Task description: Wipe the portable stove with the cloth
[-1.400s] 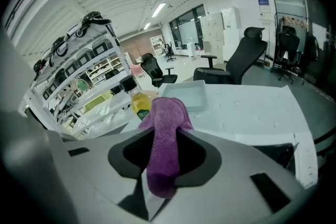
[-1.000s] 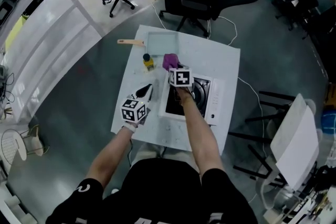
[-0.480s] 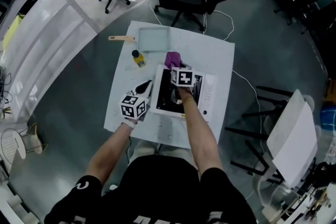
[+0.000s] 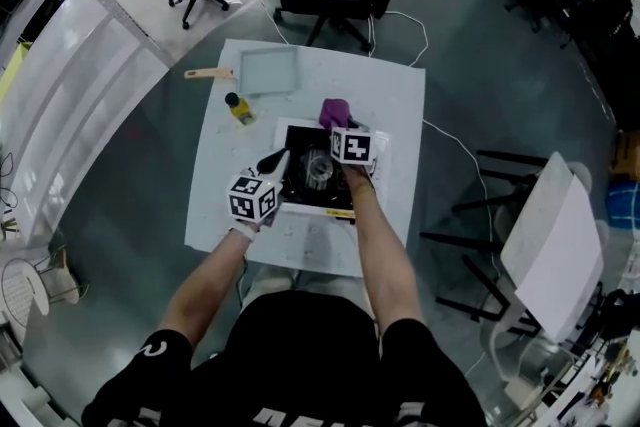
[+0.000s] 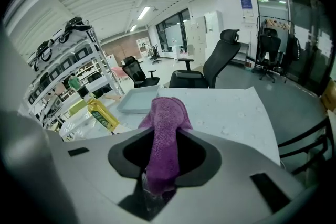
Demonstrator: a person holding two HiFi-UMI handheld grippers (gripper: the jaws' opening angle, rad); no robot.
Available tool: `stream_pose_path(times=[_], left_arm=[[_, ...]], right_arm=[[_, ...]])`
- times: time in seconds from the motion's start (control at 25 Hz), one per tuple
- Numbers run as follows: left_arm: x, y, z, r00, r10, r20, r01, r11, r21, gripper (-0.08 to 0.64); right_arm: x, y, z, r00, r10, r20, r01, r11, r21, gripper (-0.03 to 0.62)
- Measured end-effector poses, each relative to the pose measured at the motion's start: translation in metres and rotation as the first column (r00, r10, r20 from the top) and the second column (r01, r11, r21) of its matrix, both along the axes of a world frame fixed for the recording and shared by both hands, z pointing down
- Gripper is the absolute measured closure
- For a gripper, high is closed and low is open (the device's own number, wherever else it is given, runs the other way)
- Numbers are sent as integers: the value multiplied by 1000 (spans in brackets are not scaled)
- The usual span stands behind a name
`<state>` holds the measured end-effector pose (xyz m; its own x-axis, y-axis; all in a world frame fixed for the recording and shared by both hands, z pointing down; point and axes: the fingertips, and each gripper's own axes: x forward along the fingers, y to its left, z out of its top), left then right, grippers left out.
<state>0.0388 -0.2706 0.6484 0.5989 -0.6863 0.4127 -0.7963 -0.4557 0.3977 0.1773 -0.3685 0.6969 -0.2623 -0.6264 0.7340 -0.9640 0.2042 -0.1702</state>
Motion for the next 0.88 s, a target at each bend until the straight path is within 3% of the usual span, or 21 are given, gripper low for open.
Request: stream_pose_path(times=[0.24,0.48,0.68,0.88], left_arm=[[26,7,-1,1000,31,0,-31,1000,3,561],[37,13,-7,999,39,10,-39,999,14,561],[47,18,-9,999,46,10,-46,999,17,561],[66,27,-6,997,77,8,-77,997,14,561]], right_arm=[[28,6,-5,1000,15,8,-15,1000,5,487],[36,1,-39,999,28,47,-31,996,82,487],[77,9,-43,998,63,-4,-63,993,97,486],[114,36,-15,994,85,-63,-83,996,44,486]])
